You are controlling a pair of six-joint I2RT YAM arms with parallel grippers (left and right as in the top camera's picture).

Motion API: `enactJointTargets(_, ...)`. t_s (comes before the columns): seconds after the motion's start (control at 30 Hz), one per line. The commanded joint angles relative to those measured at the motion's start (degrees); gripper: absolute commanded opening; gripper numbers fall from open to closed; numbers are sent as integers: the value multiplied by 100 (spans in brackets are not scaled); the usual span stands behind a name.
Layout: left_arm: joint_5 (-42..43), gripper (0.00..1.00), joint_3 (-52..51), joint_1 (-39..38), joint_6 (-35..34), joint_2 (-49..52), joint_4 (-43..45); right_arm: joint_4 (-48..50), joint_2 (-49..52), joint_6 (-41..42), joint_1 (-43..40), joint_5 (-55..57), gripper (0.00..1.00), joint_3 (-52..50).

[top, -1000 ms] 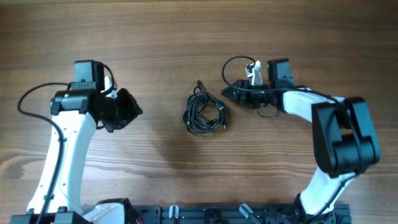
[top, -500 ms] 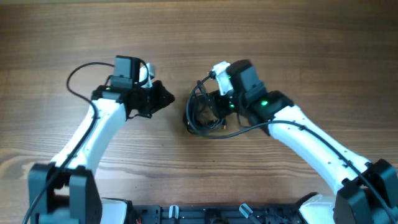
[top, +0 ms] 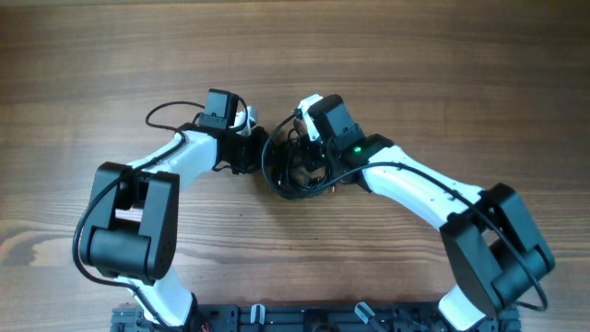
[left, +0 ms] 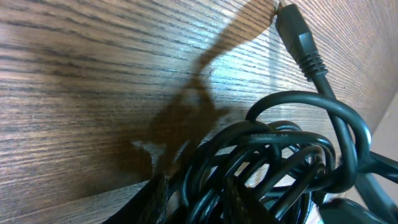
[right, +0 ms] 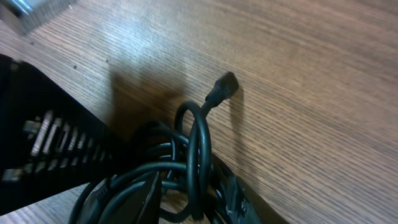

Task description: Untangle cables

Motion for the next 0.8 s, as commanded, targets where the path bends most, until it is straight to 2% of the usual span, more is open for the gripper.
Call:
enactJointTargets(0.0, 61, 34, -33, -74, -61, 46, 20, 98, 227, -52, -7, -90, 37, 39)
enactJointTargets(0.13, -22, 32, -33, -177, -63, 59, 39, 83, 227, -48, -7, -2, 26, 39)
enactJointTargets(0.3, -22, 33, -33, -177, -63, 59, 37, -24, 227, -48, -7, 348, 5, 39)
enactJointTargets(0.4, -24, 33, -33, -177, -61, 59, 39, -11, 181, 9, -9, 212, 4, 50)
enactJointTargets(0.53, -26, 32, -33, -177, -61, 59, 42, -63, -656, 623, -52, -986, 4, 175)
enactJointTargets(0.6, 9, 41, -31, -177, -61, 59, 35, -203, -909, 723, -90, -1207, 4, 175)
enactJointTargets(0.67, 212, 44, -31, -153, -31, 59, 37, -407, -944, 723, -90, -1631, 4, 173)
enactJointTargets(0.7, 452, 44, -31, -131, 136, 59, 39, -398, -944, 728, -96, -1768, 4, 175)
enactJointTargets(0.77, 1449, 45, -22, 31, 894, 37, 35, -308, -944, 870, -219, -2179, 4, 175)
